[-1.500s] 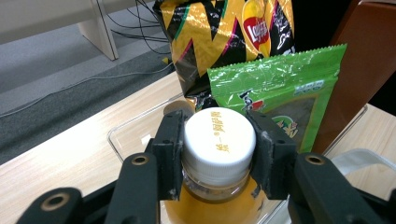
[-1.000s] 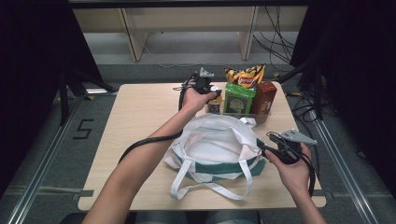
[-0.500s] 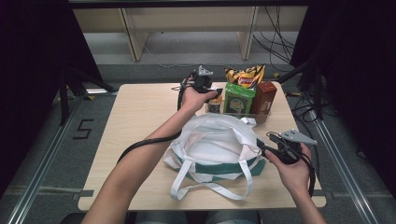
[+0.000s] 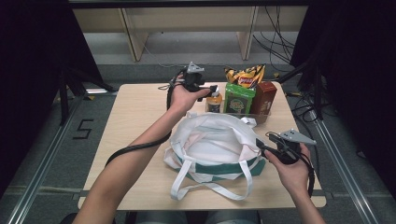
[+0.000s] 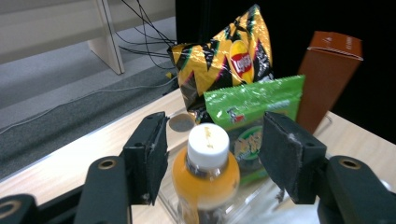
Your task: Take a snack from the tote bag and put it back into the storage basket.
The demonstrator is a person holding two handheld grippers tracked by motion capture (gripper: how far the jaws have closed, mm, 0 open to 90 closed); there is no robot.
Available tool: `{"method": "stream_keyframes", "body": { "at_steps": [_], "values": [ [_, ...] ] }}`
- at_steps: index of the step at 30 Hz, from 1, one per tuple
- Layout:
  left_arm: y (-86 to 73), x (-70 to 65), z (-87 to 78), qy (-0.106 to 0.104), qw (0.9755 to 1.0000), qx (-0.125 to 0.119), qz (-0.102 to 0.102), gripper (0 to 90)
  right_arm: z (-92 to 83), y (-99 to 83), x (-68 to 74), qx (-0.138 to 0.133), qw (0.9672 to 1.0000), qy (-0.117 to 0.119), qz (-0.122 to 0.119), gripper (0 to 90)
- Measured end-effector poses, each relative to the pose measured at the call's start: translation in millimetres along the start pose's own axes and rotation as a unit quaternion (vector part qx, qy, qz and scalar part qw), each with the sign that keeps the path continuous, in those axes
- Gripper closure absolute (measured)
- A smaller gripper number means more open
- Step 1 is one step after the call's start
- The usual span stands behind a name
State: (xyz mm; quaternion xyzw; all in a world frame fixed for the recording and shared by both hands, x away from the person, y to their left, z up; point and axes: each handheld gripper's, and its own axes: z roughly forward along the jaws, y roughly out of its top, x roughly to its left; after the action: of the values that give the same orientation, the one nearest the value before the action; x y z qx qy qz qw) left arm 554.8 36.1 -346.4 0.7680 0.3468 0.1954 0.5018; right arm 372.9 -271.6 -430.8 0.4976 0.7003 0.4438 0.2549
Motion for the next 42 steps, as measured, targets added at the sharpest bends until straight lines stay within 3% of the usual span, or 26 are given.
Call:
{"method": "stream_keyframes", "body": {
  "at_steps": [1, 6, 11, 13, 14, 16, 18, 24, 25, 27, 28, 29, 34, 40, 42],
  "values": [
    [0.2, 0.7, -5.2, 0.000, 1.0000, 0.006, 0.007, 40.8, -0.3, -0.1, 1.9, 0.000, 1.0000, -0.002, 0.009, 42.2],
    [-2.4, 0.3, -24.5, -0.002, 1.0000, -0.004, 0.006, 40.8, -1.8, 0.1, 2.7, 0.005, 1.0000, -0.003, 0.006, 42.2],
    [-8.8, 0.0, -43.5, 0.001, 0.9999, 0.008, 0.012, 41.5, -1.8, 0.8, 2.4, 0.001, 1.0000, -0.005, -0.002, 42.2],
    [-12.1, 0.6, -50.7, -0.004, 0.9999, 0.007, 0.011, 41.9, -2.0, 1.0, 3.0, 0.001, 1.0000, -0.006, 0.003, 42.3],
    [-14.4, 1.1, -54.1, -0.004, 0.9999, 0.006, 0.012, 41.7, -3.1, 1.4, 5.7, 0.003, 0.9998, -0.002, 0.021, 42.2],
    [-18.4, 2.4, -61.1, 0.001, 0.9998, 0.010, 0.019, 41.7, -1.8, 1.0, 4.6, -0.003, 0.9999, 0.000, 0.013, 42.2],
    [-24.7, 3.8, -68.3, -0.004, 0.9999, 0.003, 0.015, 41.5, -1.3, 1.1, 1.9, -0.002, 1.0000, -0.004, -0.004, 42.2],
    [-39.3, 8.9, -87.9, -0.001, 0.9998, -0.006, 0.019, 40.8, -0.2, 0.7, 1.8, -0.005, 1.0000, 0.000, -0.006, 42.2],
    [-41.9, 6.9, -91.1, 0.000, 1.0000, -0.001, 0.002, 40.8, 0.0, 0.8, 0.9, -0.006, 0.9999, 0.000, -0.012, 42.2],
    [-47.1, 9.2, -96.1, -0.004, 0.9999, -0.009, 0.013, 40.6, -0.5, 0.4, 3.4, -0.006, 1.0000, -0.004, 0.000, 42.2],
    [-48.8, 10.6, -98.1, 0.000, 0.9997, -0.012, 0.023, 40.6, -1.6, 1.0, 2.8, -0.003, 0.9999, -0.009, -0.005, 42.2],
    [-52.0, 10.9, -100.4, 0.001, 0.9996, -0.014, 0.023, 40.6, -1.8, 1.0, 4.0, 0.000, 1.0000, -0.009, 0.003, 42.2],
    [-69.1, 13.7, -110.7, 0.002, 0.9994, -0.025, 0.023, 40.7, -0.1, 0.7, 2.0, -0.006, 0.9999, 0.000, -0.009, 42.2],
    [-93.3, 14.1, -121.1, 0.004, 0.9987, -0.047, 0.019, 40.7, -1.5, 0.9, 1.9, -0.004, 0.9999, -0.006, -0.010, 42.2],
    [-105.1, 13.7, -124.9, 0.002, 0.9983, -0.057, 0.011, 40.9, -1.8, 1.0, 3.4, -0.001, 1.0000, -0.007, 0.003, 42.2]
  ]
}}
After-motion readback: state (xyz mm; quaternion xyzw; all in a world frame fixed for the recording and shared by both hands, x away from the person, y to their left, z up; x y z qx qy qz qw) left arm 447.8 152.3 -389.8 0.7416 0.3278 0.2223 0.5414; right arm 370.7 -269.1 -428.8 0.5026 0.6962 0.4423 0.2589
